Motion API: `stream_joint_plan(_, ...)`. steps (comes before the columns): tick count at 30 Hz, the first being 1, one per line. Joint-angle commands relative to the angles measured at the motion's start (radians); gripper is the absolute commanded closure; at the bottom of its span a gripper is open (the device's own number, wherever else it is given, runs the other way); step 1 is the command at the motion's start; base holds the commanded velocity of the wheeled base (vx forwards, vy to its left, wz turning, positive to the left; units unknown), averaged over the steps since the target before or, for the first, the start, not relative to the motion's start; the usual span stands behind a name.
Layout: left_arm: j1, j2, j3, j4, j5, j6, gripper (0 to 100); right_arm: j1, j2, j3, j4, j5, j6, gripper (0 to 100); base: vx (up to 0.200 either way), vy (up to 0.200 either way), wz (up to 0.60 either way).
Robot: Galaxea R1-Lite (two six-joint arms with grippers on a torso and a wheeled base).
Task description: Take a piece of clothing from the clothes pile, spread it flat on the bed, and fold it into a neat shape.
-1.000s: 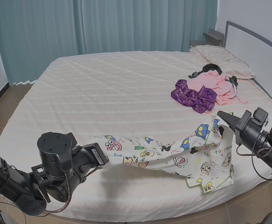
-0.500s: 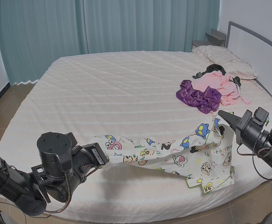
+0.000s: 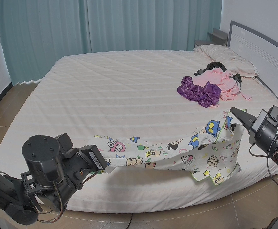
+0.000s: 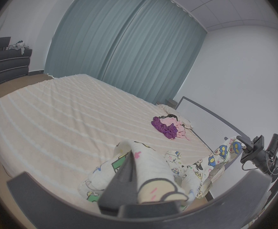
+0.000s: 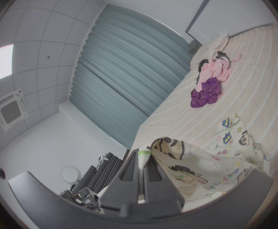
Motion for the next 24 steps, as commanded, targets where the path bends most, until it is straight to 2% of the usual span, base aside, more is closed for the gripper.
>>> stream_joint_plan(1,-0.003,-0.077,0.004,0.002,0.001,0.04,100,0.009,-0.089,0.008,0.002,0.005,-0.071,100,0.0,0.0,0.0)
stream_joint_plan(7,-0.012,-0.154,0.004,0.01,0.003,0.066,100,0.009,-0.206,0.008,0.002,0.026,-0.119,100,0.0,0.0,0.0)
stream_joint_plan(9,-0.028,-0.208,-0.001,0.034,0.029,0.092,100,0.009,-0.278,0.016,0.006,0.081,-0.166,100,0.0,0.0,0.0)
stream_joint_plan(11,-0.039,-0.24,-0.007,0.054,0.058,0.123,100,0.009,-0.314,0.013,0.02,0.109,-0.197,100,0.0,0.0,0.0)
stream_joint_plan(16,-0.065,-0.323,-0.026,0.063,0.072,0.187,100,0.009,-0.379,-0.035,0.067,0.135,-0.209,100,0.0,0.0,0.0)
stream_joint_plan(18,-0.066,-0.375,-0.05,0.105,0.072,0.221,100,0.009,-0.419,-0.087,0.129,0.149,-0.209,100,0.0,0.0,0.0)
stream_joint_plan(22,-0.066,-0.439,-0.099,0.181,0.083,0.224,100,0.009,-0.454,-0.139,0.196,0.175,-0.209,100,0.0,0.0,0.0)
stream_joint_plan(24,-0.066,-0.462,-0.127,0.214,0.084,0.226,100,0.009,-0.486,-0.2,0.29,0.204,-0.209,100,0.0,0.0,0.0)
